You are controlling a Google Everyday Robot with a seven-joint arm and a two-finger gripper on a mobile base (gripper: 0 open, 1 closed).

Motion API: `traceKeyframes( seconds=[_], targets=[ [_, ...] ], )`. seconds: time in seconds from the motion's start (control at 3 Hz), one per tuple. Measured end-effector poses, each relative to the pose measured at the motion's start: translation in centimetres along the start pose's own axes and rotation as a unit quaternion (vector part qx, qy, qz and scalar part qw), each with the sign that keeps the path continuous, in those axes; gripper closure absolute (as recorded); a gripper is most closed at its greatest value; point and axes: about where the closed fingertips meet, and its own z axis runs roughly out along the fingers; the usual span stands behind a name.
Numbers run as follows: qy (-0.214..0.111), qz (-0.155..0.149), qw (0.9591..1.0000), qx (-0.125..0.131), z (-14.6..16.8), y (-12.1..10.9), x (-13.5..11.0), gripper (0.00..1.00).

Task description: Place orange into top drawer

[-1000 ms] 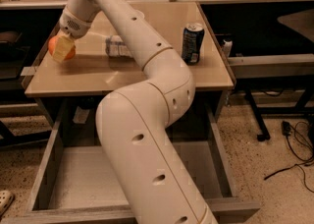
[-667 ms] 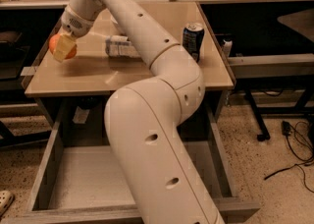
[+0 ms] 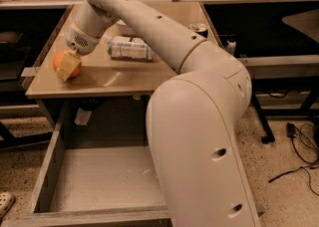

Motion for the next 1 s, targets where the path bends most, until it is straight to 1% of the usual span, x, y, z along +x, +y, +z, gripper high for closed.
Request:
traceKeyframes(
  seconds=[0.33,0.67,1.0],
  targets=[
    [0.0,0.0,1.0,0.0,0.0,0.0,0.0,1.0],
    [-0.003,0.013,0.9999,0.003,-0.4,1.7,0.6,1.0],
    [-0.012,0.05,0.9983,0.028,-2.9,5.7,1.3,1.0]
  ],
)
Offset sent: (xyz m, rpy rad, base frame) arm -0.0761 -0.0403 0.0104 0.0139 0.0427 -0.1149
